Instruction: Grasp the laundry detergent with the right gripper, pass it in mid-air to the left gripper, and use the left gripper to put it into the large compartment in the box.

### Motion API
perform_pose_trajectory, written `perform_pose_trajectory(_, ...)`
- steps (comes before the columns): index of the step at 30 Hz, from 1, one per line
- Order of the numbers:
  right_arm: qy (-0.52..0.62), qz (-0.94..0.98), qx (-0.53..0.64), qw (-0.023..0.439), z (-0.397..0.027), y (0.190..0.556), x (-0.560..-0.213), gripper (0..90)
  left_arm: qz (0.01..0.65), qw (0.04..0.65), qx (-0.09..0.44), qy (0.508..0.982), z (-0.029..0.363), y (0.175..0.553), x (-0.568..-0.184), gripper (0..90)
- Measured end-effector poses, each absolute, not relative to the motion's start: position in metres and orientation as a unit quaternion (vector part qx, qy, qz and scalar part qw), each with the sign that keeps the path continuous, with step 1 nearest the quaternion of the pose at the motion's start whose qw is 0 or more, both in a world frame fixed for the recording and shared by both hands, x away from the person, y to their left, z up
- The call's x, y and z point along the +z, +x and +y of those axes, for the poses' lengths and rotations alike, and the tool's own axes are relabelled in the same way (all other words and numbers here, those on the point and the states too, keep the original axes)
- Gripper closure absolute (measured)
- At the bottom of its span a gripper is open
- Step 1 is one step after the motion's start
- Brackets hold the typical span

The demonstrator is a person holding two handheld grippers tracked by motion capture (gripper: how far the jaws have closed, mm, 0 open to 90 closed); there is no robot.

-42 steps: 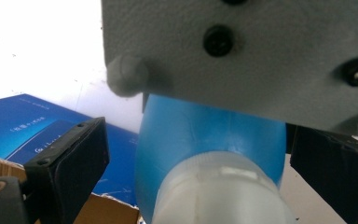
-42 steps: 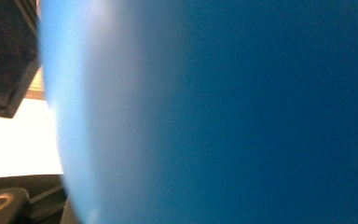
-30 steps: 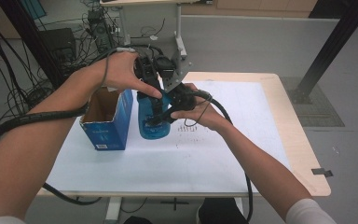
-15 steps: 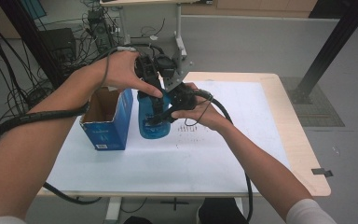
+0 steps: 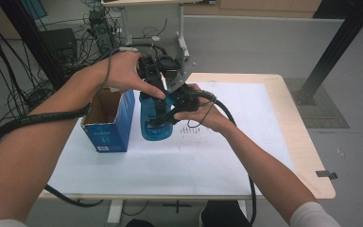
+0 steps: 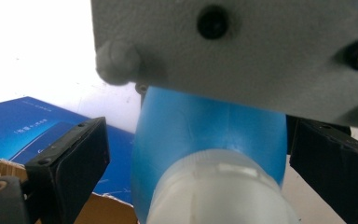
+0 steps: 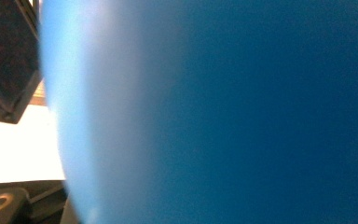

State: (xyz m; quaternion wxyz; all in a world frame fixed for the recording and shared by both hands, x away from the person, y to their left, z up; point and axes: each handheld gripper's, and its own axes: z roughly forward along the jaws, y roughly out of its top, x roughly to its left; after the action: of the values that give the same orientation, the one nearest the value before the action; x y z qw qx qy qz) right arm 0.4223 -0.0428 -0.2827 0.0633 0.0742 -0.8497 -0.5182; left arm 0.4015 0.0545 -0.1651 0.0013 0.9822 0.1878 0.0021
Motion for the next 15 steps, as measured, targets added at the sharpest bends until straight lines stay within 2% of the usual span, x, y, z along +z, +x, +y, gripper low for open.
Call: perform_pose_trajectory(15,0.075,-0.849,-0.519,0.058,-0.0450,0.4222,-0.2815,43.8,0.187,0.000,0.005,0.982,0.0533,0.4013,-0.1652,5.9)
